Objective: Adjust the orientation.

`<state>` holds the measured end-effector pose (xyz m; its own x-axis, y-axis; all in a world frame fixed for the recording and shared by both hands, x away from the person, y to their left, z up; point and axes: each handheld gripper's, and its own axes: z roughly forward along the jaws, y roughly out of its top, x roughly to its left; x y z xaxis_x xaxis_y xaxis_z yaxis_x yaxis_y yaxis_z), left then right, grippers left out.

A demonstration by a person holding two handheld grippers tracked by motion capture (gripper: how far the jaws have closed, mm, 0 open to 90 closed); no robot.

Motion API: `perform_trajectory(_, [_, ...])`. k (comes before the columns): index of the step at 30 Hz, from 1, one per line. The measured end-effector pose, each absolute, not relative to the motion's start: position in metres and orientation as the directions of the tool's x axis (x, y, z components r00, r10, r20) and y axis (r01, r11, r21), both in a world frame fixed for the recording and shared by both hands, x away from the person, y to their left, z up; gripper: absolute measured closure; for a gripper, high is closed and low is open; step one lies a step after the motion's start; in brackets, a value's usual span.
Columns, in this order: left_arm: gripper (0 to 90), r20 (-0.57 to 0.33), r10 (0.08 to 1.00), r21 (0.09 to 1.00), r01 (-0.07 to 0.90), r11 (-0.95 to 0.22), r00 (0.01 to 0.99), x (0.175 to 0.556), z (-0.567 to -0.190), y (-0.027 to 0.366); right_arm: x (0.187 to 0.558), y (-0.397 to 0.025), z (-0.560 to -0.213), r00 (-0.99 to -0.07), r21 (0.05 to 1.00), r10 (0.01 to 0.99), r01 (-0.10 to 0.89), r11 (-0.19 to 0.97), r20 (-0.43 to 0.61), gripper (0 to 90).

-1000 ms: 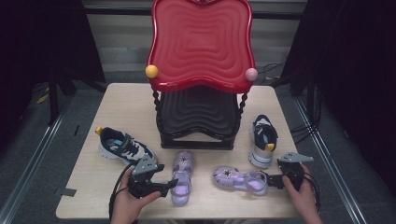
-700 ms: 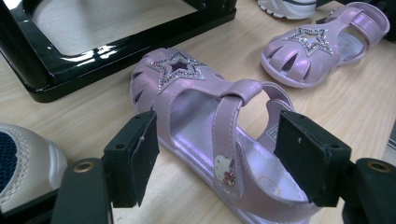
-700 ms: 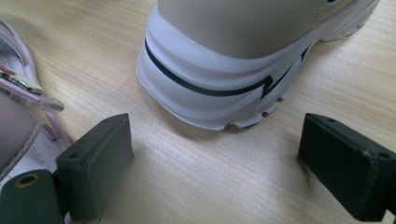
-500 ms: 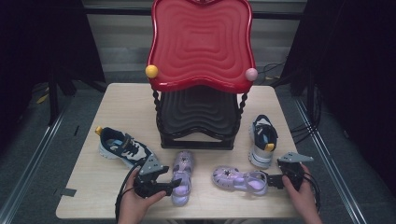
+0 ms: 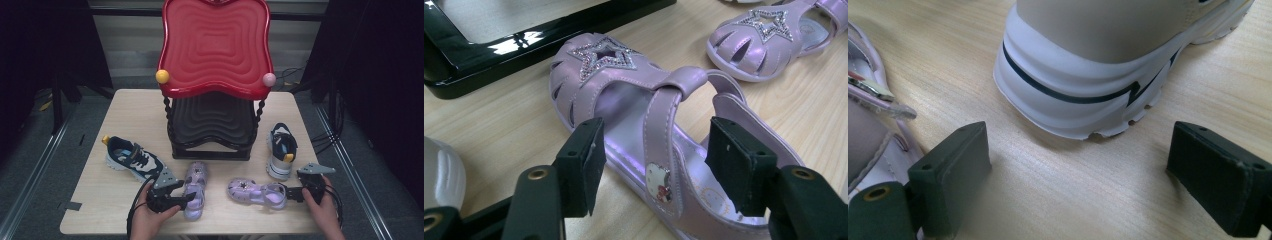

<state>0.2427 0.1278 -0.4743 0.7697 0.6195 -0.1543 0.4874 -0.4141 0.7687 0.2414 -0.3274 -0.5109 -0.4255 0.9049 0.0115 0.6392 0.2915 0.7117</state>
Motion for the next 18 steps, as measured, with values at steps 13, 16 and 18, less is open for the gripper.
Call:
perform_trajectory(13, [46.8, -0.152, 0.635, 0.762, 0.499, -0.413, 0.758, 0.243, -0.4764, 0.1279, 0.2415, -0.3272, -0.5109, -0.424, 0.711, 0.906, 0.64, 0.29, 0.013, 9.1])
perform_trajectory(16, [48.1, -0.15, 0.637, 0.756, 0.503, -0.419, 0.757, 0.2434, -0.4779, 0.1275, 0.2415, -0.3273, -0.5108, -0.424, 0.711, 0.906, 0.641, 0.29, 0.013, 9.1])
perform_trajectory(18, [48.5, -0.155, 0.636, 0.756, 0.505, -0.416, 0.756, 0.2436, -0.4783, 0.1273, 0.2417, -0.3274, -0.5108, -0.425, 0.711, 0.905, 0.64, 0.291, 0.011, 9.1])
